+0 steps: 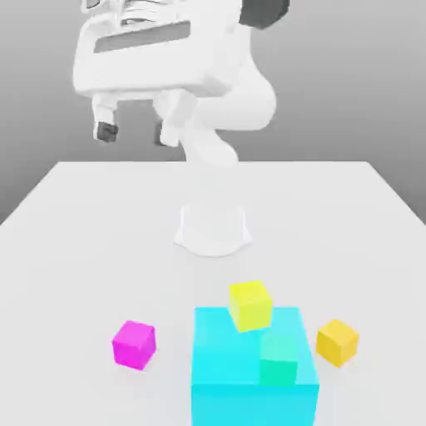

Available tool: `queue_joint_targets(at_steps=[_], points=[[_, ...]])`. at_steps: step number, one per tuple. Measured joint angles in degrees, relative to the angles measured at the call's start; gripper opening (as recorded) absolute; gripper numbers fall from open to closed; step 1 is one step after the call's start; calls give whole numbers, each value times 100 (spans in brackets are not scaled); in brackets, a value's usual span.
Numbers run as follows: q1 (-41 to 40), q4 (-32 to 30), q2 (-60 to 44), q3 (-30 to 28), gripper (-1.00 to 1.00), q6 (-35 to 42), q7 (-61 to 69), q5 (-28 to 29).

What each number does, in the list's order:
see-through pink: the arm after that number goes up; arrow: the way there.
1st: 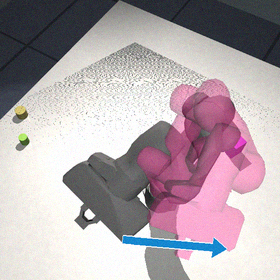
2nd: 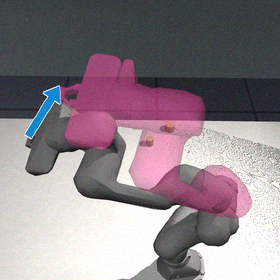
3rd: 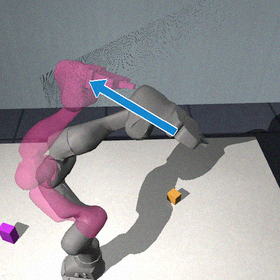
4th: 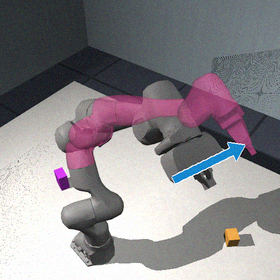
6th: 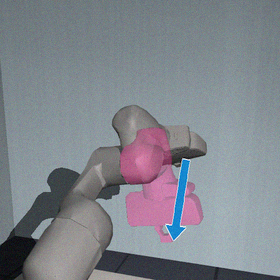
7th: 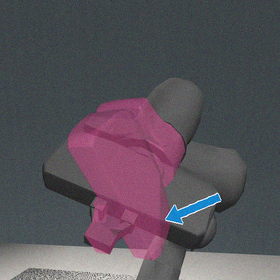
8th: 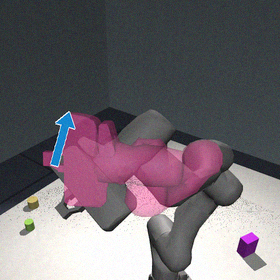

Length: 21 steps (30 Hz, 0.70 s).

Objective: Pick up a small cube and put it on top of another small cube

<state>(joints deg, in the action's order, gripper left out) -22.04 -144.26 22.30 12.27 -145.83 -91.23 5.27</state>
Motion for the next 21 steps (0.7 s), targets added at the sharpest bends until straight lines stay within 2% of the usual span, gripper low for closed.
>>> queue_joint_targets(at_steps=[12,21], points=[[-939,-845,-1595,234,0,-953,-3052,323],[-1185,-1394,-2686,136,0,-1725,-4642,-114]])
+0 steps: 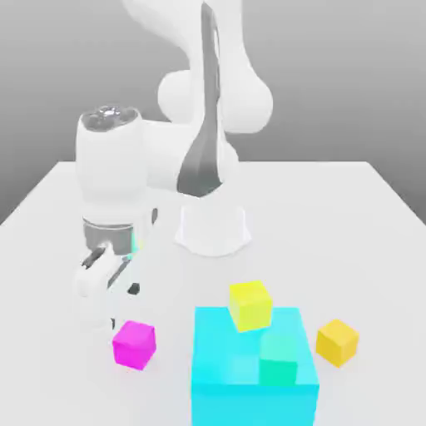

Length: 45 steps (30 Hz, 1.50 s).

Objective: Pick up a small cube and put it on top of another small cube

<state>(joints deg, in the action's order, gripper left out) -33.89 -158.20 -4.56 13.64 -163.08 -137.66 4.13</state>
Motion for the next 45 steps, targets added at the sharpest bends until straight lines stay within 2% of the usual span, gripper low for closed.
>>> queue_joint_targets(at_steps=[8,9,16,26,36,38,41,42,45], points=[[527,194,-1123,-701,0,-896,-623,715],[641,216,-1263,-833,-100,-1007,-674,787],[675,222,-1296,-868,-100,-1046,-678,793],[255,4,6,-177,-100,30,11,-106],[2008,1765,667,811,-100,2428,1046,-494],[2257,1915,566,850,-100,2491,1093,-447],[2310,1860,155,722,-100,2055,940,-204],[2306,1823,1,695,100,1876,881,-121],[2306,1823,1,695,100,1876,881,-121]])
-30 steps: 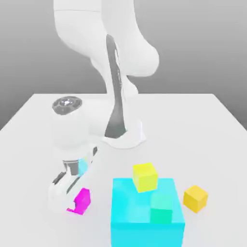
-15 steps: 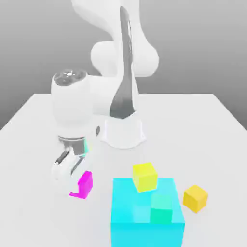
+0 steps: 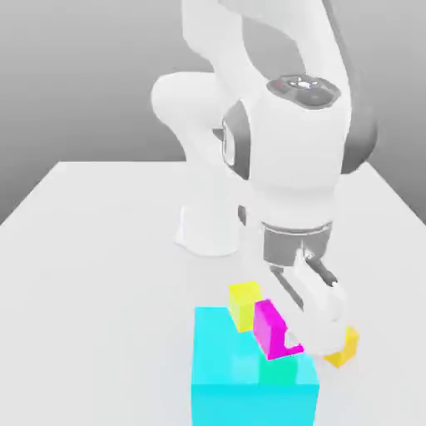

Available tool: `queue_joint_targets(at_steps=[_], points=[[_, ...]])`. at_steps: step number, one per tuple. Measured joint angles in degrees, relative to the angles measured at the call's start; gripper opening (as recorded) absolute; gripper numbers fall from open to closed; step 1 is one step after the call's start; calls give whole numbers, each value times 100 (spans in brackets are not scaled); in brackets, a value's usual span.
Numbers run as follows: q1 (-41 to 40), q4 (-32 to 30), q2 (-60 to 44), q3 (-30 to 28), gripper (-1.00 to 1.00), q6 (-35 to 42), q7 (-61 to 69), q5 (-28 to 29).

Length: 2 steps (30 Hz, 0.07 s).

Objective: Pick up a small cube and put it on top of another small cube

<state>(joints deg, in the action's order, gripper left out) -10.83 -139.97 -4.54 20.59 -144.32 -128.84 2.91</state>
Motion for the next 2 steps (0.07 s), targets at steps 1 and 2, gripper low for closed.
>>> queue_joint_targets(at_steps=[1,2], points=[[0,0,0,0,100,0,0,0],[0,0,0,0,100,0,0,0]])
